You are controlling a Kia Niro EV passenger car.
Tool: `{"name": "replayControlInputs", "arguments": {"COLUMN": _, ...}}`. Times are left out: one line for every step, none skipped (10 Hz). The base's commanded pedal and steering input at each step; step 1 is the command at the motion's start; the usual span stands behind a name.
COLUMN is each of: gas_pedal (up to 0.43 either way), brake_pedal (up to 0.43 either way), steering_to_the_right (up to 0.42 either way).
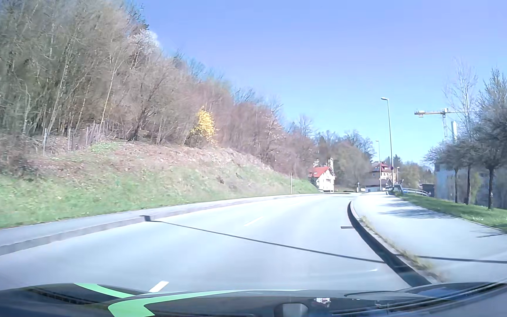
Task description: Follow the waypoints while adhering to traffic rules and regulations
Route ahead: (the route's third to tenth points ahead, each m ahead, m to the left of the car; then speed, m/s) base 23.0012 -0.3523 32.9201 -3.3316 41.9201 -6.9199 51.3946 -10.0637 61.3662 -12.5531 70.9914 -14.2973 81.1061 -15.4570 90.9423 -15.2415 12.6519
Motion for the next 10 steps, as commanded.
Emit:
{"name": "replayControlInputs", "arguments": {"gas_pedal": 0.28, "brake_pedal": 0.0, "steering_to_the_right": 0.068}}
{"name": "replayControlInputs", "arguments": {"gas_pedal": 0.28, "brake_pedal": 0.0, "steering_to_the_right": 0.067}}
{"name": "replayControlInputs", "arguments": {"gas_pedal": 0.28, "brake_pedal": 0.0, "steering_to_the_right": 0.065}}
{"name": "replayControlInputs", "arguments": {"gas_pedal": 0.28, "brake_pedal": 0.0, "steering_to_the_right": 0.064}}
{"name": "replayControlInputs", "arguments": {"gas_pedal": 0.28, "brake_pedal": 0.0, "steering_to_the_right": 0.064}}
{"name": "replayControlInputs", "arguments": {"gas_pedal": 0.28, "brake_pedal": 0.0, "steering_to_the_right": 0.063}}
{"name": "replayControlInputs", "arguments": {"gas_pedal": 0.28, "brake_pedal": 0.0, "steering_to_the_right": 0.061}}
{"name": "replayControlInputs", "arguments": {"gas_pedal": 0.28, "brake_pedal": 0.0, "steering_to_the_right": 0.06}}
{"name": "replayControlInputs", "arguments": {"gas_pedal": 0.28, "brake_pedal": 0.0, "steering_to_the_right": 0.058}}
{"name": "replayControlInputs", "arguments": {"gas_pedal": 0.28, "brake_pedal": 0.0, "steering_to_the_right": 0.056}}
